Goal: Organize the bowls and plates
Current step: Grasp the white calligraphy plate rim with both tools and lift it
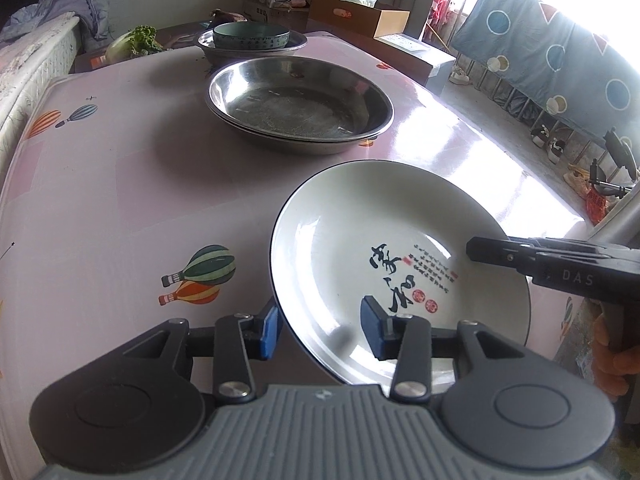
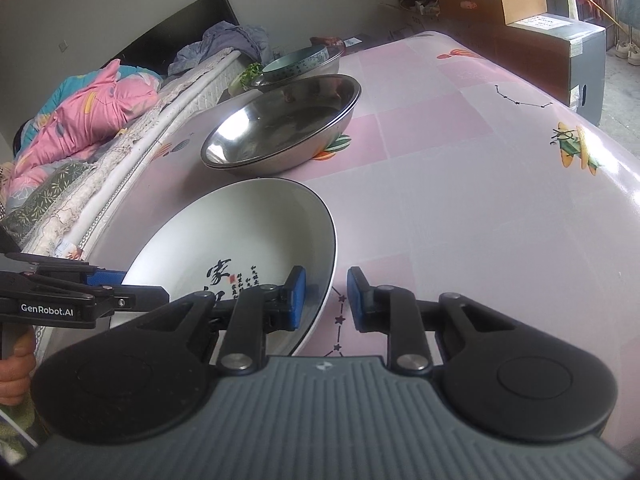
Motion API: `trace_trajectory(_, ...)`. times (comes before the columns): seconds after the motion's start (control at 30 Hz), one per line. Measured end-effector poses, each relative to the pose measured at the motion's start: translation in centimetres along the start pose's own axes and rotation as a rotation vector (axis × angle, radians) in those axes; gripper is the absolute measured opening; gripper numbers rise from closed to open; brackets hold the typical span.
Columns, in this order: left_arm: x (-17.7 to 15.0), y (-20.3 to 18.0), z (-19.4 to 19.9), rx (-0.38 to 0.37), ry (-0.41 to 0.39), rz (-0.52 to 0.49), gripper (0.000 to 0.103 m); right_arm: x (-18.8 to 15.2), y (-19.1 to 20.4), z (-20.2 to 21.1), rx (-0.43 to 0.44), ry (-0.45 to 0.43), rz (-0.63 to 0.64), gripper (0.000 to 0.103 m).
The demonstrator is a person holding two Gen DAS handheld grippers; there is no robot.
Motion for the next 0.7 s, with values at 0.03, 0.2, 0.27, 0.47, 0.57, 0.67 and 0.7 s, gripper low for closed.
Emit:
trace_trajectory(0.03,0.0,0.0,-0.1,-0.001,0.002,0.001,0.043,-0.1,0.1,0.0,0.0,0.001,0.003,0.022)
trace_trajectory(0.2,0.0,-0.1,-0.1,0.003,-0.002,0.015,0.044,-0.1,0.9,-0.4,-0.013,-0.006,0.03,0.022)
trace_trajectory(0.27,0.0,-0.1,-0.1,0.007,-0.002,0.021,0.044,0.1,0.9,-0.7,-0.017,-0.012,0.029,0.022)
trace_trajectory(0.47,-0.1,-0.2,0.0,0.022,0.0,0.02,0.044,0.9,0.6,-1.6,0.002,-0.021,0.001,0.022)
trace_trajectory(0.57,-0.1,-0.3,0.0,0.031,-0.003,0.016,0.044,0.9,0.6,-1.6,0.002,-0.02,0.001,0.023)
trace_trajectory(0.67,-0.1,-0.5,0.0,0.037,-0.003,0.012,0.044,0.9,0.6,-1.6,0.002,-0.02,0.0,0.023)
trace_trajectory(0.7,-0.1,-0.5,0.0,0.036,-0.003,0.012,0.045,0.9,0.6,-1.6,0.002,-0.02,0.0,0.023)
Point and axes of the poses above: each gripper's, at about its wrist camera, not at the fingertips, and z roughly against the way its jaws point, y to its left, x to its top, the point moved 3 cm from there along -z, roughly the way its jaws point, and after that the axes turned 1 degree about -z, right-handed, at the moved point
